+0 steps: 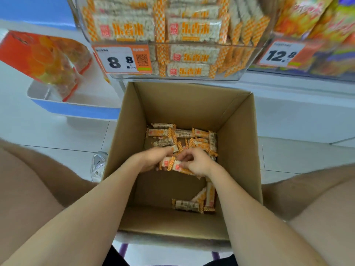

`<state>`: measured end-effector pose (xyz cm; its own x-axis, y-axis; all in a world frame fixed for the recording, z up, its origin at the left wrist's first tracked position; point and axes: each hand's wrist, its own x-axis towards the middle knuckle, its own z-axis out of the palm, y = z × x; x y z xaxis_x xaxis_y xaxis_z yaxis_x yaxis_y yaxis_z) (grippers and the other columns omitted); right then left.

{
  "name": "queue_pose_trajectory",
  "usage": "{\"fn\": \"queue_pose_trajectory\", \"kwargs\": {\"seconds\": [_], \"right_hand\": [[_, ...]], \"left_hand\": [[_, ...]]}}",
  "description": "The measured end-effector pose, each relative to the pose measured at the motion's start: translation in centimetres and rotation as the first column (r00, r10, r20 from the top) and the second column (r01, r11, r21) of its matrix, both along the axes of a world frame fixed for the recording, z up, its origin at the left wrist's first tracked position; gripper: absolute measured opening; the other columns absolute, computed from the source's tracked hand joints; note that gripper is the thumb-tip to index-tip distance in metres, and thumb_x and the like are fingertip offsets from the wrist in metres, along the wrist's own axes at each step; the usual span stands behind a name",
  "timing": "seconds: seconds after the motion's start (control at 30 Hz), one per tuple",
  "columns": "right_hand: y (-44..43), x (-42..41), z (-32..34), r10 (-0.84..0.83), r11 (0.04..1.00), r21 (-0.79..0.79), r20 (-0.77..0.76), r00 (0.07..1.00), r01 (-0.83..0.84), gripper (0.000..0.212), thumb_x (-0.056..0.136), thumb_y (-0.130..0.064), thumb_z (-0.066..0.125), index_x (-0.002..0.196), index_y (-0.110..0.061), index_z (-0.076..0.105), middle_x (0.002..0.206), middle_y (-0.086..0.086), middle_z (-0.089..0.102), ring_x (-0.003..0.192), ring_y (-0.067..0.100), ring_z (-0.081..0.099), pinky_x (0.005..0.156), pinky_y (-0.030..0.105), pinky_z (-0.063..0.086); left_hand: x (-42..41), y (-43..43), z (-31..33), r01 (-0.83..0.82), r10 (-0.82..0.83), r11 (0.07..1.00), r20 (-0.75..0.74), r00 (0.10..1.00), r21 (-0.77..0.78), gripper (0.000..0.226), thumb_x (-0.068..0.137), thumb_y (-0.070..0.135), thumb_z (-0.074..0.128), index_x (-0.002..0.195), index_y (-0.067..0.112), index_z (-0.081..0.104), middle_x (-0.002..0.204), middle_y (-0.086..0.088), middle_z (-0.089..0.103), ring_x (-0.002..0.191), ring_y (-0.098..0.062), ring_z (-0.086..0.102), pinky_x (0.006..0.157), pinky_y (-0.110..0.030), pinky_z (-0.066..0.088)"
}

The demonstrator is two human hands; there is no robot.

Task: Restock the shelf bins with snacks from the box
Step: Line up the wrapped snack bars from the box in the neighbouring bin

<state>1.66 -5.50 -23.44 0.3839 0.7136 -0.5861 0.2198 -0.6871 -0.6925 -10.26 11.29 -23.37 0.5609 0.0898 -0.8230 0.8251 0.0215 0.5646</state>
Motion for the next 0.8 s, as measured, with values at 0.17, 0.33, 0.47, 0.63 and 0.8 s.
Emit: {"fn": "queue_pose_trajectory", "kwargs": {"seconds": [0.17,0.33,0.47,0.63,0.8], "right_hand": [[1.1,0.7,4.5,-0.064,0.979,0.202,0.183,0.981,0.026,0.018,0.086,-0.042,0.083,0.102,-0.039,0.075,0.100,-0.016,0.071,0.095,0.003,0.065,0.087,0.037,0.059],[2.3,0.6,11.0,-0.086,0.950,0.311,0.287,0.954,-0.008,0.029,0.095,-0.055,0.068,0.116,-0.035,0.070,0.112,-0.018,0.067,0.103,-0.002,0.061,0.088,0.024,0.052],[3.5,0.5,16.7,-0.049,0.917,0.391,0.304,0.952,-0.078,0.028,0.100,-0.043,0.061,0.128,-0.036,0.062,0.118,-0.018,0.067,0.107,-0.003,0.062,0.090,0.022,0.051],[4.5,0.4,23.5,-0.143,0.812,0.576,0.354,0.924,-0.095,0.039,0.102,-0.038,0.065,0.140,-0.036,0.057,0.128,-0.024,0.063,0.119,-0.007,0.057,0.101,0.019,0.047],[6.0,0.7,28.2,-0.103,0.754,0.633,0.377,0.920,-0.175,0.051,0.105,-0.040,0.060,0.153,-0.039,0.045,0.143,-0.025,0.055,0.131,-0.010,0.049,0.104,0.011,0.041]], "left_hand": [[0.2,2.8,6.3,0.253,-0.301,0.913,0.108,0.948,0.320,0.050,0.079,0.057,0.084,0.120,0.031,0.071,0.109,0.001,0.072,0.096,-0.020,0.070,0.077,-0.032,0.058],[0.5,4.9,15.2,0.237,-0.384,0.852,0.249,0.889,0.467,0.033,0.090,0.041,0.080,0.119,0.029,0.072,0.104,0.006,0.071,0.087,-0.009,0.067,0.068,-0.022,0.053],[0.7,6.2,21.9,0.107,-0.353,0.820,0.352,0.867,0.562,0.036,0.088,0.037,0.083,0.118,0.032,0.065,0.105,0.004,0.071,0.081,-0.006,0.069,0.066,-0.022,0.052],[-0.1,7.0,27.8,-0.148,-0.197,0.851,0.567,0.800,0.504,0.034,0.089,0.038,0.078,0.118,0.027,0.064,0.090,-0.003,0.075,0.079,-0.014,0.071,0.077,-0.039,0.056],[-0.3,6.7,31.4,-0.260,-0.126,0.893,0.760,0.637,0.366,0.022,0.101,0.012,0.064,0.122,0.020,0.066,0.099,0.009,0.074,0.094,-0.011,0.069,0.081,-0.023,0.052]]}}
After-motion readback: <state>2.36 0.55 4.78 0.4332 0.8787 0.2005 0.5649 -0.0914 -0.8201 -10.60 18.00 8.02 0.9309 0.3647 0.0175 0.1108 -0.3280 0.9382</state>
